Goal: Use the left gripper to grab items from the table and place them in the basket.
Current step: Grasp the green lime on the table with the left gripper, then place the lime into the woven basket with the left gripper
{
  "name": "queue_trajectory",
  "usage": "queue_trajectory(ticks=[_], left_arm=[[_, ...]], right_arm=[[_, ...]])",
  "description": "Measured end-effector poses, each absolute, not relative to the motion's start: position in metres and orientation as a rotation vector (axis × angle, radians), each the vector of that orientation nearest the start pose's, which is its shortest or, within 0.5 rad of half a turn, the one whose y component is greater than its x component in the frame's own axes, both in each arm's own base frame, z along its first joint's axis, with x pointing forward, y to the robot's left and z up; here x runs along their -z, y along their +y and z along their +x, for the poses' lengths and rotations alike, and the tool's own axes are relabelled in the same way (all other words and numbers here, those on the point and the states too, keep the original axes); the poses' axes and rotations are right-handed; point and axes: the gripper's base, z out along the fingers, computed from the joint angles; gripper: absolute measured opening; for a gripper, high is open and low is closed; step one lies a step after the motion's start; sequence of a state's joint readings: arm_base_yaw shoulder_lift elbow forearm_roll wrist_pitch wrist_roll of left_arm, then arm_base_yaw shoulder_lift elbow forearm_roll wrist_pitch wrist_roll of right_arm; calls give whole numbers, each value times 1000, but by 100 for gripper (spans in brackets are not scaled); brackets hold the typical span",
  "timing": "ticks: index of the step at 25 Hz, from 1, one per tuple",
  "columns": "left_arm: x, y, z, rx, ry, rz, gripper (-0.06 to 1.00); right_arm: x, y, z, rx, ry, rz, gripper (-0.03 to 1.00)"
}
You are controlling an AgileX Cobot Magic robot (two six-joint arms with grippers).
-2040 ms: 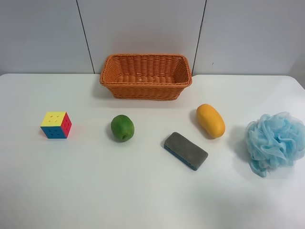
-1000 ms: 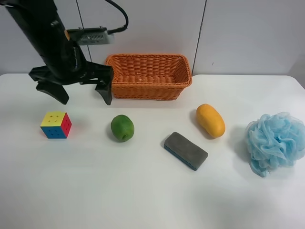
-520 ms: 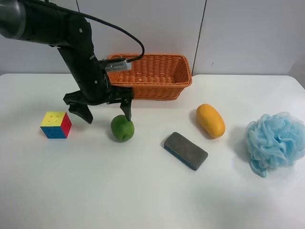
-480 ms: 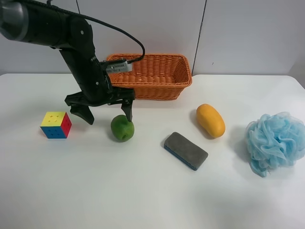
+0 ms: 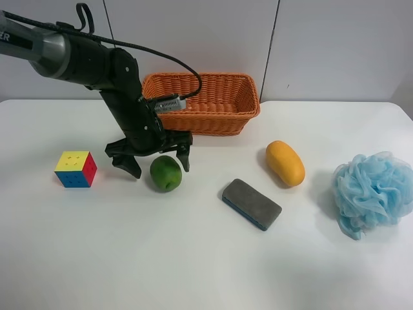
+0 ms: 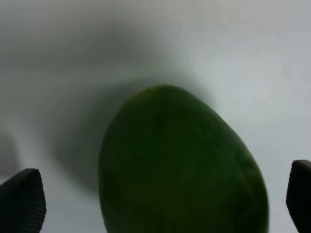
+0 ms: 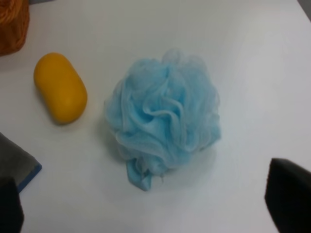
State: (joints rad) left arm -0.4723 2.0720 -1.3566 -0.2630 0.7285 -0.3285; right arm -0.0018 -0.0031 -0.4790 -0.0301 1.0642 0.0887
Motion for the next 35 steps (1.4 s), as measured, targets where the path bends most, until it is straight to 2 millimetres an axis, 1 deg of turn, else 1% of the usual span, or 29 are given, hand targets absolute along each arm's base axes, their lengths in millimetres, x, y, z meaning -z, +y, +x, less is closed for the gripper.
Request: queue_trajectory(ticks=[4,5,7,11,12,23,25,27,35], left_arm=[[-126,-199,356,387,2997,-56,99],[-124,-199,357,385,2995,-55,97],[-124,-199,357,383,2994,-53,90],[-124,-199,357,381,2991,-51,65],[-124,-199,357,381,2991,-49,63],[-125,-198,354,369,3025,-44,63],[-131,-197,352,370,3035,-38,63],[-143,-197,350,382,3024,-31,63],[-210,-194,338,451,2944,17,63]], right_arm=[[-271,-2,-3,-17,2063,95,99],[-271,-2,-3,-17,2063,95,99],[-271,-2,-3,-17,2063,95,99],[-271,-2,-3,-17,2063,95,99],[-271,-2,-3,-17,2063,95,99],[-271,-2,-3,-17,2063,95,99],[-271,-2,-3,-17,2063,95,99],[-271,-2,-3,-17,2063,95,99],[-271,-2,-3,-17,2063,95,99]])
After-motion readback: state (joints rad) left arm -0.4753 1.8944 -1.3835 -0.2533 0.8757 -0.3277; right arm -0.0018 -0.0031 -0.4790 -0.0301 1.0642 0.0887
